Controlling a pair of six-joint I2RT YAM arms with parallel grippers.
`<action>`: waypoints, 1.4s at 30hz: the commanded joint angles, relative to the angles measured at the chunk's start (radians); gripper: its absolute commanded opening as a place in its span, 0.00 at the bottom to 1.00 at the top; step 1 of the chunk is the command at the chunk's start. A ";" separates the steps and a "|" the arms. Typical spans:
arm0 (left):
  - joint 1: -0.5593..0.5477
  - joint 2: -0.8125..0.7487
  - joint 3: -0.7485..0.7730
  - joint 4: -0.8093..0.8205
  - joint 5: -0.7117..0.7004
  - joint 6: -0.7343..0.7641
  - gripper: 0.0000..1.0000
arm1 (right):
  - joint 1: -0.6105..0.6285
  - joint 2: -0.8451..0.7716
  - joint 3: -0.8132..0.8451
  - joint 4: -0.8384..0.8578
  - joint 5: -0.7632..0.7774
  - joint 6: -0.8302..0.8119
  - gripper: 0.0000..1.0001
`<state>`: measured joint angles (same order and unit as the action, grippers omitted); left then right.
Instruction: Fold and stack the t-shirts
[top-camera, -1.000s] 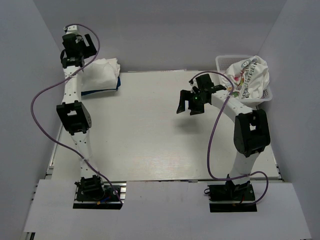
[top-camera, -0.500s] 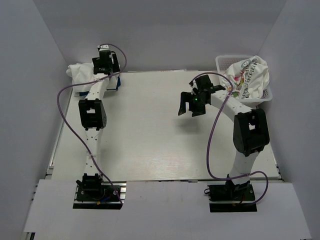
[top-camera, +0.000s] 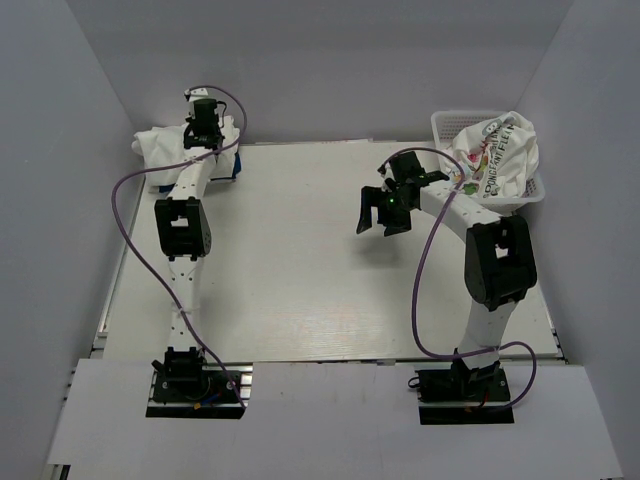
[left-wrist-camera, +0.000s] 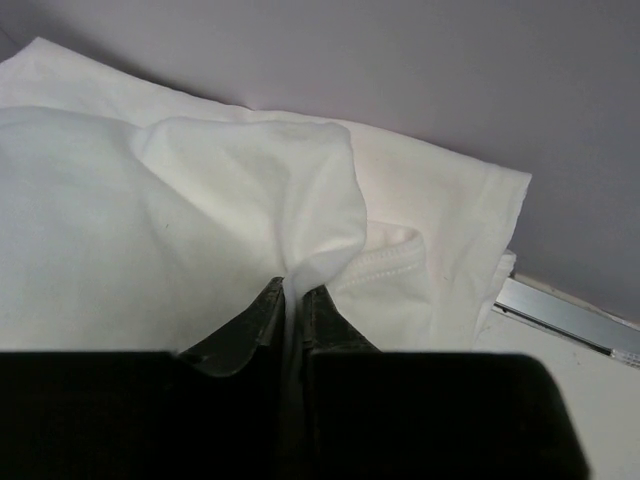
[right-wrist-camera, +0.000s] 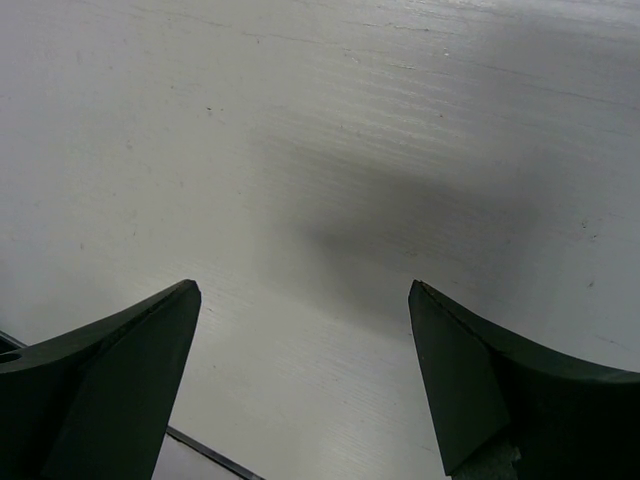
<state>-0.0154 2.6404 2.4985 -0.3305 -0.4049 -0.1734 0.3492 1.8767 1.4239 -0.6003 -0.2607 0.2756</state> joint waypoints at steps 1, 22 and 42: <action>0.006 -0.100 -0.029 0.059 0.050 -0.031 0.02 | 0.005 0.024 0.000 0.002 -0.021 -0.019 0.90; 0.006 -0.293 -0.386 0.429 0.613 0.103 0.00 | 0.004 0.053 0.003 0.010 -0.023 -0.044 0.90; 0.052 -0.373 -0.320 0.280 0.368 0.034 1.00 | 0.005 0.039 0.000 -0.003 -0.040 -0.041 0.90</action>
<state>0.0147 2.4290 2.1235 -0.0307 0.0158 -0.1265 0.3492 1.9366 1.4189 -0.6044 -0.2764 0.2462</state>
